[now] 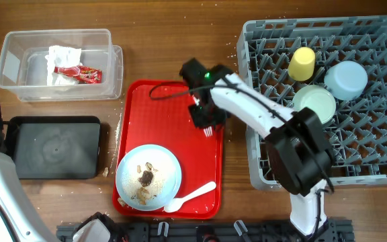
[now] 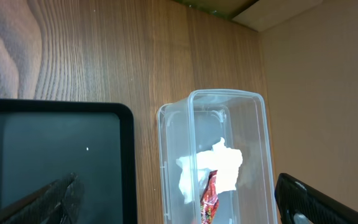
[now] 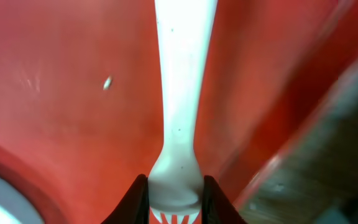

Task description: Sort waste into correct bins and load items into the dishwasher rack

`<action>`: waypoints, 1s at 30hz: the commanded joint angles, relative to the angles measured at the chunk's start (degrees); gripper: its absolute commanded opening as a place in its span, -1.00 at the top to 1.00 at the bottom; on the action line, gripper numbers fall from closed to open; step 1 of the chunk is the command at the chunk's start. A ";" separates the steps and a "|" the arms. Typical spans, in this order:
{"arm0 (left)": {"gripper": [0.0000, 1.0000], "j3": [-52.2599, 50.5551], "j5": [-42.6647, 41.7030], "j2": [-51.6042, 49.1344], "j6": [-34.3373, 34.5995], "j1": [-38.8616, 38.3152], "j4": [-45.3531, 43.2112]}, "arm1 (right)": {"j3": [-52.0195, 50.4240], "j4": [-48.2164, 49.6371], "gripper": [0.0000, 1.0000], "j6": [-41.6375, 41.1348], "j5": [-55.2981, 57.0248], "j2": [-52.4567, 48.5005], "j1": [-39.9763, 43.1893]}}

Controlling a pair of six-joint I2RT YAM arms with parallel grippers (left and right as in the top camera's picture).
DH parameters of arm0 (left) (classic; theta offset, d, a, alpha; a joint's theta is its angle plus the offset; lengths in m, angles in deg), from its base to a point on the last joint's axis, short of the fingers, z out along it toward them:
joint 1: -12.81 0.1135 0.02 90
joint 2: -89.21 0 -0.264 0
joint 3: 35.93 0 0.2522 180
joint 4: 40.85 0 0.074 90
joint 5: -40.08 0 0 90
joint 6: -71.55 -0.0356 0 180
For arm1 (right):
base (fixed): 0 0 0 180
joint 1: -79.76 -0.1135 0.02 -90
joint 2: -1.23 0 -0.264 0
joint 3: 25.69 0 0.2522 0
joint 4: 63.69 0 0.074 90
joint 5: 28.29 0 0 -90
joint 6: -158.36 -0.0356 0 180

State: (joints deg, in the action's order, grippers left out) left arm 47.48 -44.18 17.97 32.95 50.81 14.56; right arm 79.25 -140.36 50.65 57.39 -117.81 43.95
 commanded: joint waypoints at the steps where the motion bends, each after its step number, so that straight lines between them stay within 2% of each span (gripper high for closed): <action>1: -1.00 0.11 0.13 0.20 0.50 0.15 -0.13 | 7.13 -3.78 0.91 0.22 3.65 -0.37 3.72; 5: -1.00 0.11 0.13 0.20 0.50 0.15 -0.11 | 16.11 -7.65 0.92 2.43 7.78 1.81 11.41; 12: -1.00 0.11 0.13 0.20 0.50 0.15 -0.11 | 17.14 -8.31 0.87 11.65 8.39 4.09 25.94; 15: -0.99 0.11 0.13 0.20 0.50 0.15 -0.11 | 17.09 -7.54 0.63 14.21 8.39 4.09 29.44; 21: -1.00 0.11 0.13 0.20 0.50 0.15 -0.13 | 17.09 -7.67 0.10 13.16 9.01 4.09 30.14; 24: -1.00 0.11 0.13 0.20 0.50 0.15 -0.13 | 17.16 -9.86 0.07 12.00 5.16 4.52 30.14; 27: -1.00 0.11 0.13 0.20 0.50 0.15 -0.11 | 17.16 -13.29 0.07 11.69 -3.54 7.21 28.74; 28: -1.00 0.11 0.13 0.20 0.50 0.15 -0.13 | 17.16 -16.00 0.07 11.56 -8.44 8.98 26.38; 30: -1.00 0.11 0.13 0.20 0.50 0.15 -0.11 | 17.14 -22.21 0.05 8.63 -11.08 9.99 20.81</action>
State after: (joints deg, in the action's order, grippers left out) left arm 47.48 -44.18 17.97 32.95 50.81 14.54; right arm 95.38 -158.70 62.69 53.85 -111.08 71.09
